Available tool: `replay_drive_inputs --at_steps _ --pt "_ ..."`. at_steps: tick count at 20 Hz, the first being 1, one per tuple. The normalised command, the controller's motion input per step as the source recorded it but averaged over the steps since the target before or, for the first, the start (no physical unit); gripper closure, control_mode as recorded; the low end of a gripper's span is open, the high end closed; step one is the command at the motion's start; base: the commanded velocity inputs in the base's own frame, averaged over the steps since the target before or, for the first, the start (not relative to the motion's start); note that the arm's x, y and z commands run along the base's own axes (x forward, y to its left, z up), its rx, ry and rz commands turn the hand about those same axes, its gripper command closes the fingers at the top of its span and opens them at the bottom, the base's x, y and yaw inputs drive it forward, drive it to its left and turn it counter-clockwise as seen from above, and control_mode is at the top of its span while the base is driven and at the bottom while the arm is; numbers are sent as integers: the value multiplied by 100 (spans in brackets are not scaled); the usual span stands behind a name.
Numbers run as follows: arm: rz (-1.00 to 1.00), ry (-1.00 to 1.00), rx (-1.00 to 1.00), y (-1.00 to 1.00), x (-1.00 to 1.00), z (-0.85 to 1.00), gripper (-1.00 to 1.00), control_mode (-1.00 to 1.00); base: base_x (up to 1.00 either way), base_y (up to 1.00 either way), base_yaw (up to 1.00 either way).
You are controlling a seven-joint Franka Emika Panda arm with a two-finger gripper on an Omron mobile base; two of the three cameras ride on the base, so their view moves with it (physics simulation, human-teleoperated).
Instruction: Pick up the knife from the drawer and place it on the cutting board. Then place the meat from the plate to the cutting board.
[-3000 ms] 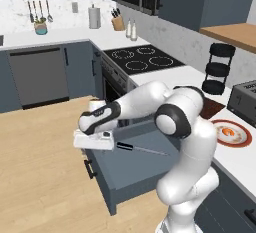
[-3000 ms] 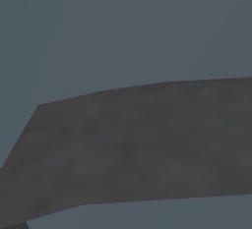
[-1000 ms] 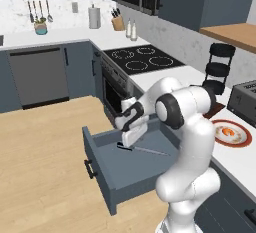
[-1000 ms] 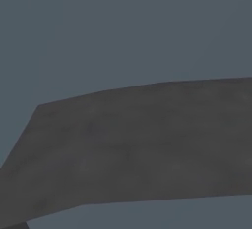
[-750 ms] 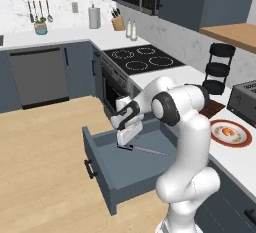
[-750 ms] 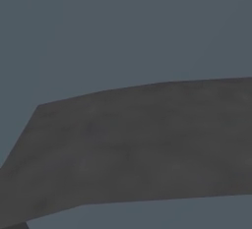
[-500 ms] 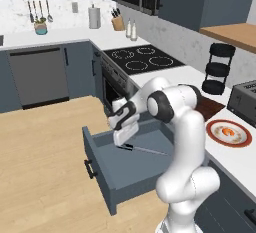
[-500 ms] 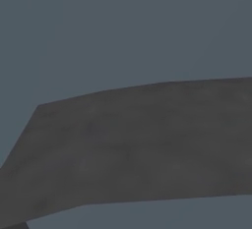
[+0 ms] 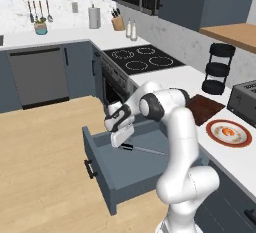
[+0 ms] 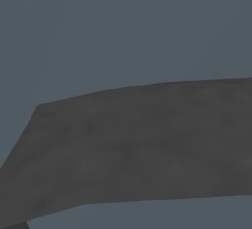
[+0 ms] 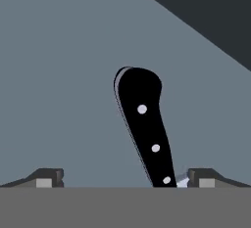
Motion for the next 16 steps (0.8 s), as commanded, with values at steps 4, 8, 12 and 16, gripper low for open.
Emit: replay_drive_inputs --at_steps 4,8,12,16 --pt "3 0 0 -5 30 -41 -100 -100 0 0 0" --pt "2 0 0 -7 29 -33 -100 -100 0 0 0" --pt "2 0 0 -9 20 -28 -100 -100 0 0 0" --pt "6 2 0 -9 0 -56 -100 -100 0 0 0"
